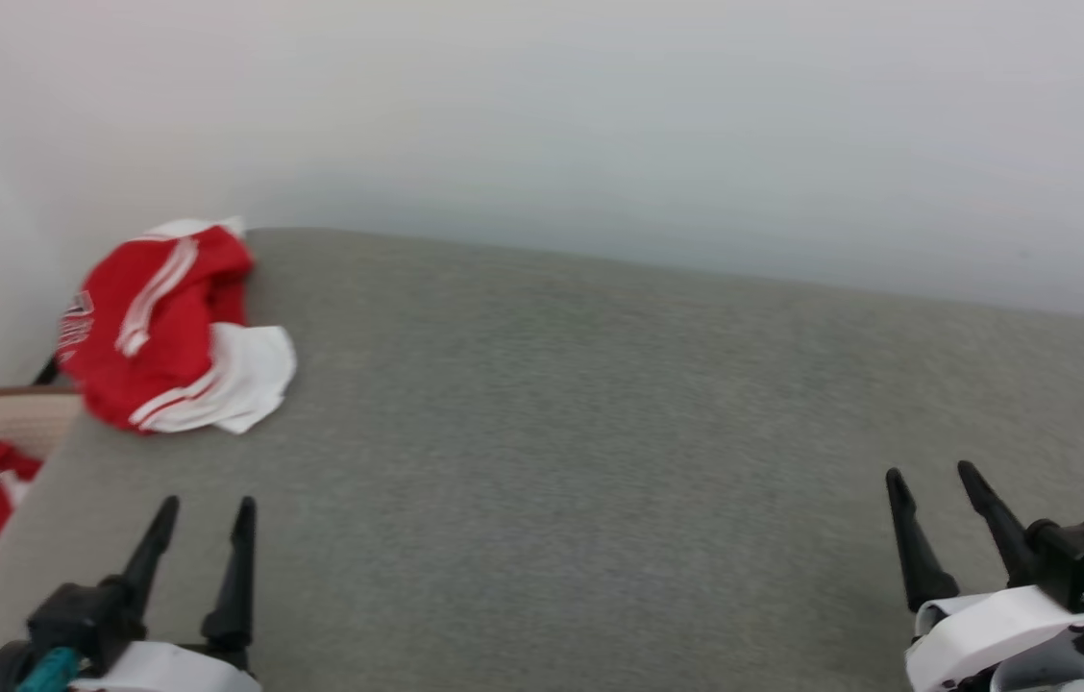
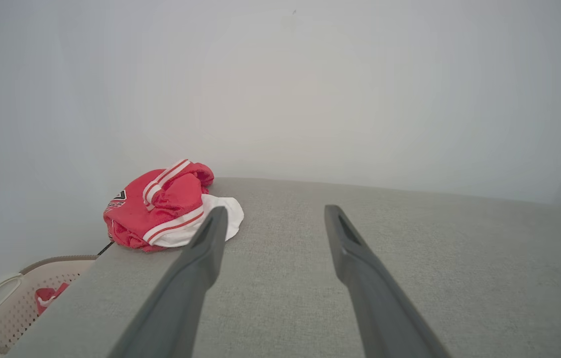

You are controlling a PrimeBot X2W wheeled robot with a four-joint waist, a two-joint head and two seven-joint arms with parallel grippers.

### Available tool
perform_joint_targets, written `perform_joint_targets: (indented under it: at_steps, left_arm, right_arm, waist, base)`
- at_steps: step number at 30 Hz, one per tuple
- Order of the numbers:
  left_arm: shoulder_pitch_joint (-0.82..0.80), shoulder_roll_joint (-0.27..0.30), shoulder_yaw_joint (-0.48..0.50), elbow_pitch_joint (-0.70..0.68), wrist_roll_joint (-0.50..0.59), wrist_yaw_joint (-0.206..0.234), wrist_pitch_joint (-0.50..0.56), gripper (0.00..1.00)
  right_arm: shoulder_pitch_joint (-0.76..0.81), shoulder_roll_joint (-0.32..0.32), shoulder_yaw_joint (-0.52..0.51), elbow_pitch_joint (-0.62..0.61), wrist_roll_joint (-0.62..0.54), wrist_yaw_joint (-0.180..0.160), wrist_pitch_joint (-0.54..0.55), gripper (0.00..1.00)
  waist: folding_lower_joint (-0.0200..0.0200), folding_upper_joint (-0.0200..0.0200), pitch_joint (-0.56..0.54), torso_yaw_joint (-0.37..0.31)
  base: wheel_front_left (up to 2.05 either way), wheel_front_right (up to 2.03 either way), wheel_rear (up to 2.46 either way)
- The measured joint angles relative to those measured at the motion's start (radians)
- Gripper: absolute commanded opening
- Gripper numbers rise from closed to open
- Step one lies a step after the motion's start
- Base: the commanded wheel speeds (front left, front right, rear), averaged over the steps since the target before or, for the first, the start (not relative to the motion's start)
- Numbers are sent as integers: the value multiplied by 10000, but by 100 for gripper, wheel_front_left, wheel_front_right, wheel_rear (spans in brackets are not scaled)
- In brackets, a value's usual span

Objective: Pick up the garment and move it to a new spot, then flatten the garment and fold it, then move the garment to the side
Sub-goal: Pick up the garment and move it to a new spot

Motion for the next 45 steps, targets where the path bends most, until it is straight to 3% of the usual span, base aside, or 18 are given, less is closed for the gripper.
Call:
perform_joint_targets:
  at_steps: [15,23,35,45]
  left_arm:
    - [622,270,648,-721,-380,642,382,100]
    - [816,261,750,-1053,-587,744,543,100]
    - [-821,779,798,-807,-1563,282,1542,100]
    - [-4303,2121,462,848,-2686,-153,2596,100]
  right_arm:
    - [-242,23,1499,481,593,2,-107,100]
    - [-461,-48,1756,648,721,2,-167,100]
    - [-712,-445,1522,226,583,2,217,100]
    - [-1646,-894,1095,-970,35,2,899,100]
  waist:
    - [0,0,-592,2050]
    - [0,0,-705,2553]
    - [0,0,-144,2166]
    - [0,0,1610,1493]
  base:
    - [0,0,0]
    - [0,0,0]
    - [0,0,0]
    - [0,0,0]
